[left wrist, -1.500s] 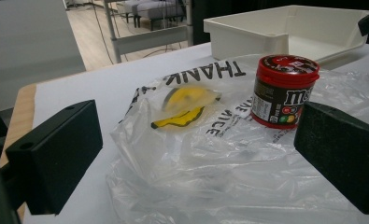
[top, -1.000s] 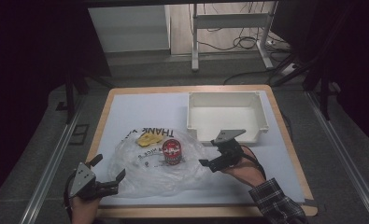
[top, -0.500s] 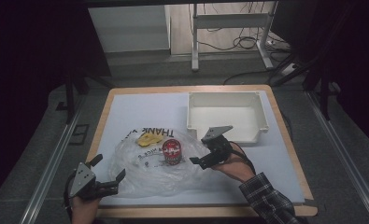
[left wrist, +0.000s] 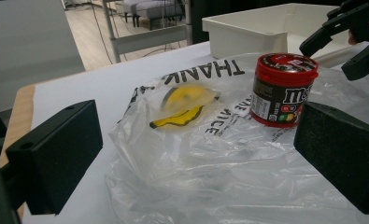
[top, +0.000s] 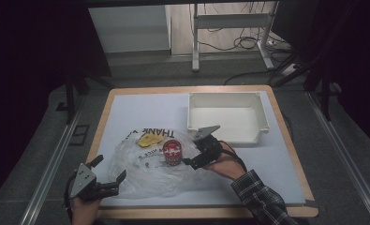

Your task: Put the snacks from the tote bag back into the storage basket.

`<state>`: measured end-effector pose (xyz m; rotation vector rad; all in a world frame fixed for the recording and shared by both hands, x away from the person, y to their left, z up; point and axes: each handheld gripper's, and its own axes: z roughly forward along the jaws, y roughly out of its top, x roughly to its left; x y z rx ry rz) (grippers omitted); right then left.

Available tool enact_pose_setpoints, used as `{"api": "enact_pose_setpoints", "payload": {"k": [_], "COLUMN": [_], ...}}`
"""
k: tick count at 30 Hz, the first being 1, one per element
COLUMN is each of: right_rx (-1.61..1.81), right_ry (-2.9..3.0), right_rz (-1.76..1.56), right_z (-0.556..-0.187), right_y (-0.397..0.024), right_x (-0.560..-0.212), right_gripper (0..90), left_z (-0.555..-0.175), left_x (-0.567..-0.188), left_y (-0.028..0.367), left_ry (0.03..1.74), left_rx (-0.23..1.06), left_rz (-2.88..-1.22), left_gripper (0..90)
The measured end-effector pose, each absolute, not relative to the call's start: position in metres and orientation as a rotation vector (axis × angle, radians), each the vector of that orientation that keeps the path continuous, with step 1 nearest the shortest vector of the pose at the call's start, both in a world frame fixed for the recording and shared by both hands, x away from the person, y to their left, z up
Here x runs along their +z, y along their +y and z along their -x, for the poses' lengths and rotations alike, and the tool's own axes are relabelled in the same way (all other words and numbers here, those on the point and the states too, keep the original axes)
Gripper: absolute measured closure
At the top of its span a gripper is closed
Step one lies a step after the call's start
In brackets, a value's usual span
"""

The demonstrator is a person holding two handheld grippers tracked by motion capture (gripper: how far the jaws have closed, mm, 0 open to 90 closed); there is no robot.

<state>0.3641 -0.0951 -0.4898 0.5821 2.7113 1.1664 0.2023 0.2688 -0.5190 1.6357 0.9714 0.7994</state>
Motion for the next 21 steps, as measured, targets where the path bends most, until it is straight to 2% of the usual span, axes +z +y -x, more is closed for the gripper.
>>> {"api": "enact_pose_setpoints", "payload": {"k": [7, 21], "right_rx": [1.135, 1.006], "right_ry": [2.77, 2.816], "right_rz": [-0.618, -0.559], "right_z": [-0.369, -0.372], "right_y": [-0.078, -0.043], "right_x": [-0.493, -0.501], "right_gripper": [15.5, 16.0], "left_z": [-0.202, -0.202], "left_x": [-0.519, -0.519], "left_y": [0.269, 0.268], "left_ry": [0.97, 0.968], "left_rx": [0.8, 0.801], "left_rz": [-1.638, -1.642], "left_gripper": [0.9, 1.0]}}
